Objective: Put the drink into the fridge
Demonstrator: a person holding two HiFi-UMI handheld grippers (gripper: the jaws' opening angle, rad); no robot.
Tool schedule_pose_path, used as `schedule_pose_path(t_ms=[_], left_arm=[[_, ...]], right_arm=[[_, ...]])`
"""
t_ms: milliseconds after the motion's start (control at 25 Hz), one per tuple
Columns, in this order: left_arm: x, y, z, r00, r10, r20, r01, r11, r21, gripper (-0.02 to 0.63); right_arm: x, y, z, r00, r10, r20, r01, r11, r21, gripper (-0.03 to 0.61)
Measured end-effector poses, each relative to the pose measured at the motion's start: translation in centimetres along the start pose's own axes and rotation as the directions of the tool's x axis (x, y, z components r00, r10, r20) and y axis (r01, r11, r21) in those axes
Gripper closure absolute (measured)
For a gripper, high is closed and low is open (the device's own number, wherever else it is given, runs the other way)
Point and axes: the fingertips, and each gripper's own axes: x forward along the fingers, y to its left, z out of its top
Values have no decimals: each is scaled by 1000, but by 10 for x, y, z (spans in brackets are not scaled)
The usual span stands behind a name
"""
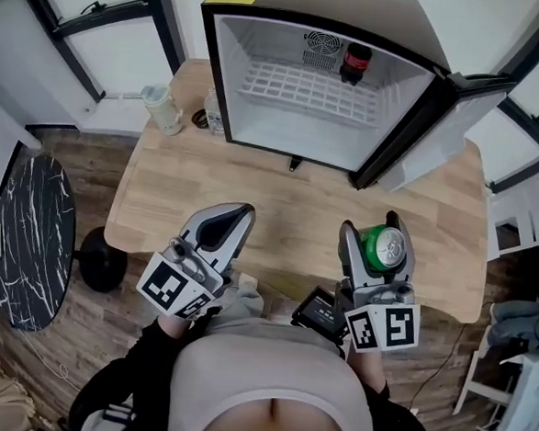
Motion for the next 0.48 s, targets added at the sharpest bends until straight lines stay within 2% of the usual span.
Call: schedule_pose_path(t_ms=[480], left_arm=[[47,57,-12,997,-71,-35,70,997,-32,609]], right_arm=[[69,-15,-9,999,-30,-19,30,1000,-4,219]])
